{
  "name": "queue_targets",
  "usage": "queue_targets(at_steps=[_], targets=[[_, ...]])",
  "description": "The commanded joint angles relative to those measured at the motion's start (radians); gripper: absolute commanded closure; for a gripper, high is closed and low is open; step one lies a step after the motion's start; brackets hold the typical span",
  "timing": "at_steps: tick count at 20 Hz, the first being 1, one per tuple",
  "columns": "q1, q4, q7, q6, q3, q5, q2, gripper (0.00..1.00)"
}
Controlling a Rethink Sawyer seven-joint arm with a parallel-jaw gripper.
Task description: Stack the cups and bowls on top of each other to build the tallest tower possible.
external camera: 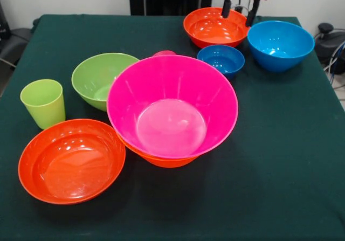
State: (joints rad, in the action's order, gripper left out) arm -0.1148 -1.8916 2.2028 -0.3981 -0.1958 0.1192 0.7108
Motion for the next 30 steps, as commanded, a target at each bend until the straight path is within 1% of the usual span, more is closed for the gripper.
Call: queue_targets(at_steps=[1,4,6,8,11,14,17,20,22,24,25,27,30], targets=[[-0.053,-0.099,0.280,0.070,0.046,0.099,-0.047,0.00],[-0.158,-0.060,0.365,0.019,-0.062,0.136,-0.087,0.00],[-0.207,-0.046,0.411,0.012,-0.110,0.166,-0.119,0.00],[-0.210,-0.054,0.414,0.048,-0.108,0.188,-0.139,0.00],[-0.220,-0.062,0.443,0.091,-0.107,0.225,-0.168,0.00],[-0.213,-0.074,0.452,0.128,-0.085,0.238,-0.182,0.00],[-0.227,-0.067,0.471,0.123,-0.090,0.240,-0.192,0.00],[-0.222,-0.059,0.471,0.131,-0.080,0.236,-0.200,0.00],[-0.233,-0.053,0.487,0.118,-0.086,0.243,-0.202,0.00],[-0.290,-0.022,0.551,0.070,-0.135,0.270,-0.223,0.00],[-0.304,-0.010,0.583,0.058,-0.153,0.291,-0.242,0.00],[-0.353,0.028,0.658,0.006,-0.187,0.341,-0.275,0.00],[-0.436,0.052,0.758,-0.041,-0.245,0.413,-0.299,0.00]])
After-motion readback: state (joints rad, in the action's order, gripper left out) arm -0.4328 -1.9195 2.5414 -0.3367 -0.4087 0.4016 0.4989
